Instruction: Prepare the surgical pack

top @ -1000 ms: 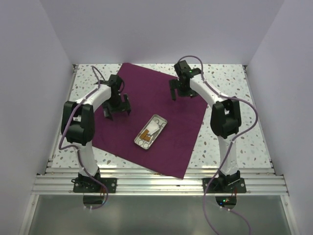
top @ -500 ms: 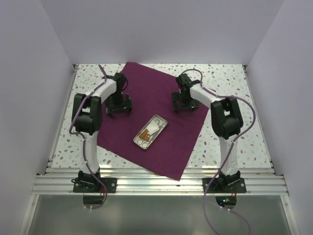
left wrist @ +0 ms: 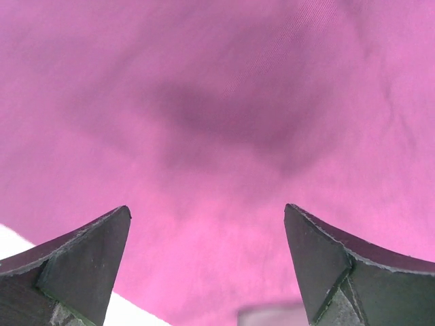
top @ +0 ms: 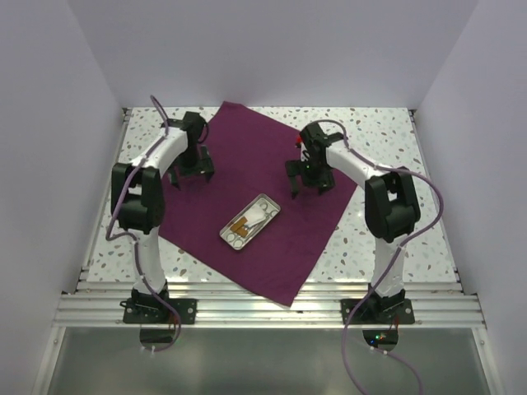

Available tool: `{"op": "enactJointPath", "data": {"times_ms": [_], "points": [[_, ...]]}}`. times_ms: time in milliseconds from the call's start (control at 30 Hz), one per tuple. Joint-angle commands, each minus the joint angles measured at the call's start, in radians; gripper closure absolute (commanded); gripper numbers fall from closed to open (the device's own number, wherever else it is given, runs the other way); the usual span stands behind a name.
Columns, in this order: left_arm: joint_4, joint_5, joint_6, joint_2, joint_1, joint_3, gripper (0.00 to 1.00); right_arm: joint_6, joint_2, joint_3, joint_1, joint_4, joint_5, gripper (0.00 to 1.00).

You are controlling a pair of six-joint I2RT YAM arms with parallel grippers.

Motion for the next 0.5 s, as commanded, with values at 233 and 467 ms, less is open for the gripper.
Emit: {"op": "enactJointPath", "data": {"times_ms": [233, 467], "points": [[-0.006, 0.092, -0.202, -0.531, -0.018, -0.45, 0.02, -0.111, -0.066, 0.118, 0.117, -0.005, -0.293, 0.21], [-0.001, 0.132, -0.241, -0.643, -0.049, -0.578, 0.02, -0.115, 0.031, 0.189, 0.168, 0.0, -0.253, 0.3]]}}
